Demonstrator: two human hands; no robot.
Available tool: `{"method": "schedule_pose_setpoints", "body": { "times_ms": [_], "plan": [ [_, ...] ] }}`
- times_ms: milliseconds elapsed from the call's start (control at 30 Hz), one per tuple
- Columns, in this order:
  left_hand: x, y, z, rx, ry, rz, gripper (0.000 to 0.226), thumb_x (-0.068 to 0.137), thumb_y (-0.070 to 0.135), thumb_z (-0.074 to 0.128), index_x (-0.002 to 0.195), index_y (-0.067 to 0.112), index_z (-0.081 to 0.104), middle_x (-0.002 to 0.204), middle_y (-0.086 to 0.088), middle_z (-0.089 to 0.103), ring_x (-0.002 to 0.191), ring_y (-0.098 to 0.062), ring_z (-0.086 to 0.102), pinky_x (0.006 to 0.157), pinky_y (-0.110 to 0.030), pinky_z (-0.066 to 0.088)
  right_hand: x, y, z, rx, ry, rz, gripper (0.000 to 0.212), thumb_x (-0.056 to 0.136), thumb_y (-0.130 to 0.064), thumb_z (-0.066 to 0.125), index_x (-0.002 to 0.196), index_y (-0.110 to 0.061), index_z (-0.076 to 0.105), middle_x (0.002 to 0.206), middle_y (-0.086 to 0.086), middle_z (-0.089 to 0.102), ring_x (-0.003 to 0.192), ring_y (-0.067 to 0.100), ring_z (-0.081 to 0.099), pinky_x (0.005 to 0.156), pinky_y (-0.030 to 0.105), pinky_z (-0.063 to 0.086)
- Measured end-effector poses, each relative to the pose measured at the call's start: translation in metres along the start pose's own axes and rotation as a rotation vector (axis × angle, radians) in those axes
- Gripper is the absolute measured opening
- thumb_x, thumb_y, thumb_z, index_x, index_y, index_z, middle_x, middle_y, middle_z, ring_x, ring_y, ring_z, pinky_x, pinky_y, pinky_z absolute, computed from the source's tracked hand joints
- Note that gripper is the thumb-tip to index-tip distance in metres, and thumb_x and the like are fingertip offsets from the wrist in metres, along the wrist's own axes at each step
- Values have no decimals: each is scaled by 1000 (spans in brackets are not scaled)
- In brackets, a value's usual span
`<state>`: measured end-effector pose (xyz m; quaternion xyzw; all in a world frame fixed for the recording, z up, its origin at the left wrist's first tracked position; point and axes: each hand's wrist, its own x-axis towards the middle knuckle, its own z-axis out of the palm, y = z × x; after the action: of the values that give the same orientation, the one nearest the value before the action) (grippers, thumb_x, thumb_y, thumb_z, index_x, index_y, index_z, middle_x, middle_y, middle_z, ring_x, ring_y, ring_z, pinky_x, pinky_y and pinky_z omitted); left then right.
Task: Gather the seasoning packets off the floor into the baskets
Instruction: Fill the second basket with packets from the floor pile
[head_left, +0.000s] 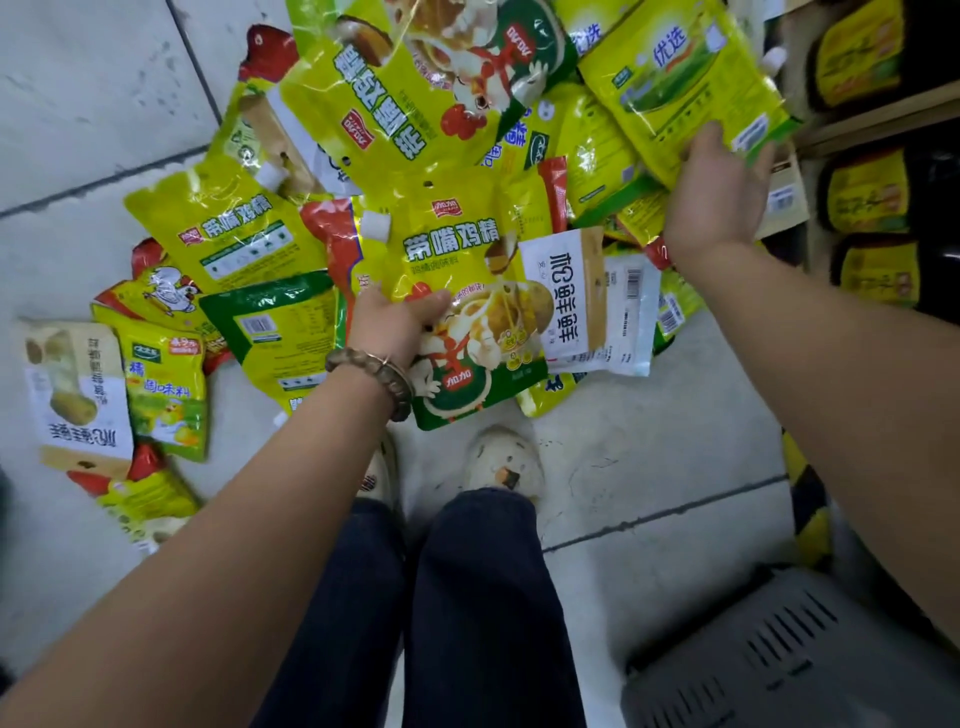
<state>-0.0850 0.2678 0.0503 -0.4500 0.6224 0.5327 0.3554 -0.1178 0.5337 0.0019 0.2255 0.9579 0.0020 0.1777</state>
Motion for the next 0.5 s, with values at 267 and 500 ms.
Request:
{"method": "schedule_pose_setpoints", "body": {
  "times_ms": [267, 500],
  "plan": [
    [0, 1, 0, 46, 39, 27, 83, 79, 19, 74, 144, 5, 26, 130, -15, 54, 106, -29, 61, 93, -46, 49, 13, 7, 16, -8, -66, 69, 58, 91, -22, 59, 138, 0, 32, 144, 20, 37, 129, 35, 43, 110, 56, 18],
    [-1, -10, -6, 50, 35, 73, 66, 74, 15, 77, 131, 3, 48, 117, -14, 64, 94, -28, 67, 84, -44, 55, 0, -2, 8, 125, 56, 4, 26, 100, -15, 38, 120, -2, 47, 122, 21, 56, 115, 36, 49, 105, 45, 29]
  ]
}}
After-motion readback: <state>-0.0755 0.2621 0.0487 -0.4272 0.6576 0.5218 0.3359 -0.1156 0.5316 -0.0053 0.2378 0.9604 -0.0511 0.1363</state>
